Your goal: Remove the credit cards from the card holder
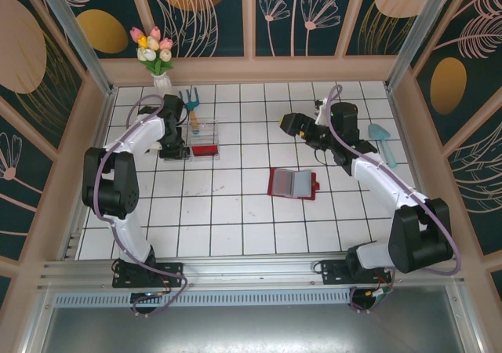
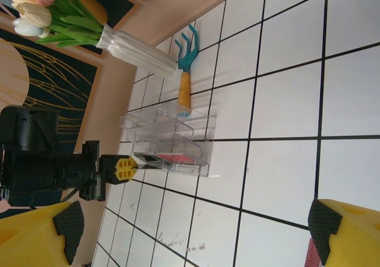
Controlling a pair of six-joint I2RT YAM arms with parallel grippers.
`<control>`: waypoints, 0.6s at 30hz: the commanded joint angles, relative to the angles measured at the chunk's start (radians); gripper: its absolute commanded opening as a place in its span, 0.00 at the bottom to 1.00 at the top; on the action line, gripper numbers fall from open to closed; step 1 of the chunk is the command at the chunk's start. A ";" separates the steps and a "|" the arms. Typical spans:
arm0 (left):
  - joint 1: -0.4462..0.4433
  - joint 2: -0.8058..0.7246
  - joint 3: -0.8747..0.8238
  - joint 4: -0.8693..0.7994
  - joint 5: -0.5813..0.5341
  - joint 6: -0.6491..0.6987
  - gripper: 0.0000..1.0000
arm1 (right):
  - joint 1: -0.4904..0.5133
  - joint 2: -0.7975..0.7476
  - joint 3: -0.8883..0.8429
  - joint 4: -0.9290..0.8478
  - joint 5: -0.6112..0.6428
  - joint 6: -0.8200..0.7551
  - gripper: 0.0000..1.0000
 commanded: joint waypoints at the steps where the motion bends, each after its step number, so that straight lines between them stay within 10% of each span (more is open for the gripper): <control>1: 0.015 -0.007 0.043 -0.073 0.005 -0.033 0.02 | 0.008 0.013 -0.007 0.047 -0.019 0.013 0.99; 18: 0.020 0.093 0.103 -0.088 0.041 -0.044 0.03 | 0.008 0.024 -0.019 0.069 -0.022 0.017 0.99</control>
